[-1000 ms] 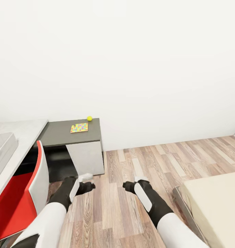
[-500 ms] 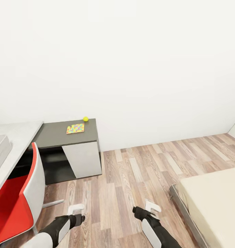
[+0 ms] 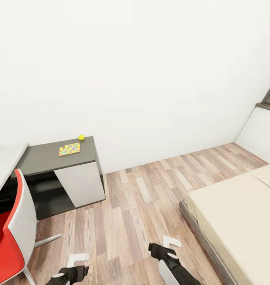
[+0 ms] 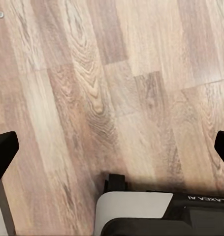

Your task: Put all the toys in the child's room - the three board games (two on the bed and one on the table), the two jigsaw puzzles on the table, and the tennis ball on the table - inside the toy box on the table in the child's room.

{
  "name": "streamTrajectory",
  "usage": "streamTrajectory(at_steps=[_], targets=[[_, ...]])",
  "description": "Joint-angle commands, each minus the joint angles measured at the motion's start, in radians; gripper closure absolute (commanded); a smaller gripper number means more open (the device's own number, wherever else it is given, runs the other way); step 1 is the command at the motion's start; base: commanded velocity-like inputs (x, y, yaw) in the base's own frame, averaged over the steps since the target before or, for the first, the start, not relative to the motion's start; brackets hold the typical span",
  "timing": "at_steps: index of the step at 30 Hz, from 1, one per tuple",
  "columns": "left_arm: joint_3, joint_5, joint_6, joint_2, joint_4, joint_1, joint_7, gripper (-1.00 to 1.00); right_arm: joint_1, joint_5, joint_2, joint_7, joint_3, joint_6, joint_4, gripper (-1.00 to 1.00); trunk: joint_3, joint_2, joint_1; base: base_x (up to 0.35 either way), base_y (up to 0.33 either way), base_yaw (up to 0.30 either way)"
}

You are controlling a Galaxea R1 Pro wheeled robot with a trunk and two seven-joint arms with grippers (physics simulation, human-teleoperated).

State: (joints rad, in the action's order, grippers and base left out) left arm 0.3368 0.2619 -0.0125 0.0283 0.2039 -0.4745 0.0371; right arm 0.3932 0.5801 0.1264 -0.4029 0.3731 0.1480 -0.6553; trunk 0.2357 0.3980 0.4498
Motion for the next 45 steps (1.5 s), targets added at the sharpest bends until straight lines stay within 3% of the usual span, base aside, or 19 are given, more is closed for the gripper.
streamTrajectory(at_steps=[1, 7, 16, 32, 45], targets=[[0.008, 0.010, 0.002, 0.000, 0.001, 0.001, 0.004, -1.00, 0.001, 0.005, -0.001, -0.008, 0.005, 0.000, 0.002, -1.00, 0.002, 0.002, 0.000, -0.210, 0.029, -0.279], [0.008, 0.015, 0.016, -0.007, 0.000, 0.007, 0.003, -1.00, 0.001, 0.005, 0.000, -0.006, 0.011, -0.055, 0.036, -1.00, 0.001, 0.002, 0.000, -0.256, 0.063, -0.270], [0.008, 0.036, 0.023, -0.007, 0.000, 0.013, 0.005, -1.00, 0.001, 0.004, -0.001, -0.007, 0.057, -0.093, 0.066, -1.00, -0.002, 0.002, 0.000, -0.088, 0.030, -0.143], [0.008, 0.038, 0.023, -0.010, 0.000, 0.020, 0.006, -1.00, 0.001, 0.005, 0.001, -0.007, 0.061, -0.096, 0.075, -1.00, -0.004, 0.002, 0.000, -0.052, 0.149, -0.007], [-0.006, 0.052, 0.033, -0.011, 0.000, 0.026, 0.005, -1.00, 0.001, 0.003, 0.001, -0.006, 0.062, -0.097, 0.096, -1.00, -0.022, 0.002, 0.000, 0.069, -0.006, 0.000]])
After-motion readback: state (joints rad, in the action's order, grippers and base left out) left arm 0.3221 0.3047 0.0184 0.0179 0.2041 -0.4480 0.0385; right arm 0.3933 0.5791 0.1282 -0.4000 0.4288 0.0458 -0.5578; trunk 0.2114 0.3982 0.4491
